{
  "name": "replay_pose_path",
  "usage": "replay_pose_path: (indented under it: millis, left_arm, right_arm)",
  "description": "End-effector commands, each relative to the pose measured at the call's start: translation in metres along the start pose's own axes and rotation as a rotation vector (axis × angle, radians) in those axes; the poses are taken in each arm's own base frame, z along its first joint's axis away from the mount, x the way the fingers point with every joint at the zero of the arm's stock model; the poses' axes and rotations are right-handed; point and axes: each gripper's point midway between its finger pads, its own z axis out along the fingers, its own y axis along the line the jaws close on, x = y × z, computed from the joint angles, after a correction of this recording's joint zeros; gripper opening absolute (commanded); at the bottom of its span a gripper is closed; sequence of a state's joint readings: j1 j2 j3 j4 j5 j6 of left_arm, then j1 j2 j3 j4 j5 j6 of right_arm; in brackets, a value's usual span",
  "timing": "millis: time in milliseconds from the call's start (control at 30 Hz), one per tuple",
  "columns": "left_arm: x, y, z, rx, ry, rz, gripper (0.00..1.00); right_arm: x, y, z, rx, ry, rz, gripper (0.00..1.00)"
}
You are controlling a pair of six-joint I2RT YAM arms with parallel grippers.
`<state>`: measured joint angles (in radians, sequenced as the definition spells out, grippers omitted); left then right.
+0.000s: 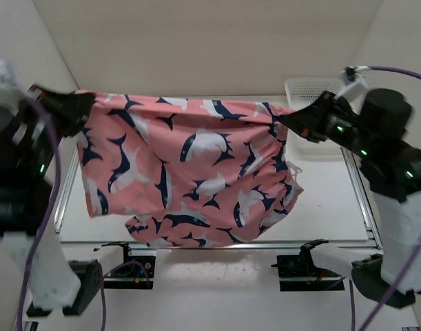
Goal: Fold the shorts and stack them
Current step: Flatten the shorts out, then fold the shorts
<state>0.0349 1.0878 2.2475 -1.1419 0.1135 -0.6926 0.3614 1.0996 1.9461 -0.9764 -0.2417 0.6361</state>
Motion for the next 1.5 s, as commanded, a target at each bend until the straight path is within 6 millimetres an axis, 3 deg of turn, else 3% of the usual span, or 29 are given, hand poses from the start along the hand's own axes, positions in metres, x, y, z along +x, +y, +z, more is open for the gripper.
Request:
replay_pose_path:
  millis: [0, 33, 67, 133, 167, 233, 267, 300, 333, 367, 400, 433, 533, 633, 733, 767, 833, 867, 967, 1133, 1267, 1300, 1367, 1400, 1433, 1467]
  left_arm:
    - [0.013, 0.091, 0.120, -0.325, 0.015, 0.064, 0.10]
    - [0.022, 0.096, 0.136, -0.322, 0.053, 0.061, 0.10]
    - [0.046, 0.119, 0.167, -0.370, 0.134, 0.066, 0.10]
    - [0.066, 0.141, 0.192, -0.417, 0.196, 0.064, 0.10]
    - [0.085, 0.161, 0.214, -0.453, 0.249, 0.074, 0.10]
    - [0.098, 0.185, 0.234, -0.503, 0.279, 0.085, 0.10]
    - [0.105, 0.194, 0.243, -0.517, 0.299, 0.084, 0.10]
    - [0.120, 0.210, 0.260, -0.543, 0.335, 0.083, 0.10]
    - [0.127, 0.217, 0.268, -0.551, 0.352, 0.091, 0.10]
    - [0.133, 0.223, 0.276, -0.561, 0.366, 0.090, 0.10]
    - [0.149, 0.242, 0.288, -0.587, 0.405, 0.083, 0.10]
    - [0.148, 0.243, 0.295, -0.583, 0.399, 0.083, 0.10]
    - [0.158, 0.259, 0.317, -0.583, 0.417, 0.086, 0.10]
    - [0.172, 0.265, 0.328, -0.567, 0.456, 0.072, 0.10]
    - [0.175, 0.264, 0.330, -0.551, 0.469, 0.074, 0.10]
    - [0.179, 0.267, 0.327, -0.557, 0.486, 0.085, 0.10]
    - [0.177, 0.264, 0.321, -0.556, 0.490, 0.093, 0.10]
    - [0.183, 0.268, 0.317, -0.568, 0.507, 0.091, 0.10]
    - [0.184, 0.268, 0.311, -0.571, 0.512, 0.091, 0.10]
    - [0.189, 0.267, 0.297, -0.581, 0.530, 0.105, 0.10]
    - [0.188, 0.262, 0.282, -0.585, 0.537, 0.104, 0.10]
    - [0.181, 0.249, 0.274, -0.564, 0.522, 0.109, 0.10]
    - [0.191, 0.244, 0.259, -0.562, 0.558, 0.107, 0.10]
    - [0.181, 0.231, 0.247, -0.537, 0.538, 0.095, 0.10]
    - [0.202, 0.226, 0.235, -0.531, 0.589, 0.081, 0.10]
    - [0.209, 0.222, 0.223, -0.532, 0.613, 0.068, 0.10]
  right_arm:
    - [-0.004, -0.105, 0.057, 0.398, -0.016, -0.045, 0.00]
    - [-0.002, -0.117, 0.068, 0.431, -0.002, -0.056, 0.00]
    - [0.005, -0.137, 0.093, 0.473, 0.048, -0.042, 0.00]
    - [0.012, -0.164, 0.121, 0.509, 0.088, -0.034, 0.00]
    - [0.022, -0.188, 0.143, 0.550, 0.134, -0.018, 0.00]
    - [0.025, -0.210, 0.168, 0.574, 0.149, -0.007, 0.00]
    - [0.043, -0.232, 0.191, 0.601, 0.215, 0.010, 0.00]
    - [0.044, -0.243, 0.200, 0.616, 0.228, 0.009, 0.00]
    - [0.060, -0.264, 0.222, 0.638, 0.284, 0.024, 0.00]
    - [0.064, -0.273, 0.233, 0.645, 0.297, 0.027, 0.00]
    - [0.060, -0.273, 0.245, 0.628, 0.296, 0.030, 0.00]
    - [0.074, -0.291, 0.261, 0.638, 0.342, 0.052, 0.00]
    - [0.090, -0.294, 0.295, 0.551, 0.411, 0.149, 0.00]
    - [0.100, -0.307, 0.312, 0.538, 0.439, 0.195, 0.00]
    - [0.103, -0.302, 0.323, 0.494, 0.454, 0.235, 0.00]
    - [0.103, -0.304, 0.327, 0.491, 0.444, 0.240, 0.03]
    - [0.103, -0.303, 0.329, 0.453, 0.441, 0.264, 0.19]
    - [0.105, -0.302, 0.331, 0.443, 0.440, 0.281, 0.19]
    - [0.102, -0.300, 0.336, 0.424, 0.415, 0.295, 0.00]
    - [0.099, -0.294, 0.341, 0.378, 0.392, 0.309, 0.00]
    - [0.087, -0.281, 0.334, 0.355, 0.356, 0.300, 0.00]
    - [0.080, -0.271, 0.330, 0.334, 0.346, 0.294, 0.00]
    - [0.077, -0.265, 0.325, 0.320, 0.345, 0.293, 0.00]
    - [0.070, -0.257, 0.321, 0.308, 0.329, 0.285, 0.00]
    - [0.070, -0.256, 0.319, 0.309, 0.330, 0.285, 0.00]
    - [0.079, -0.258, 0.314, 0.314, 0.357, 0.286, 0.00]
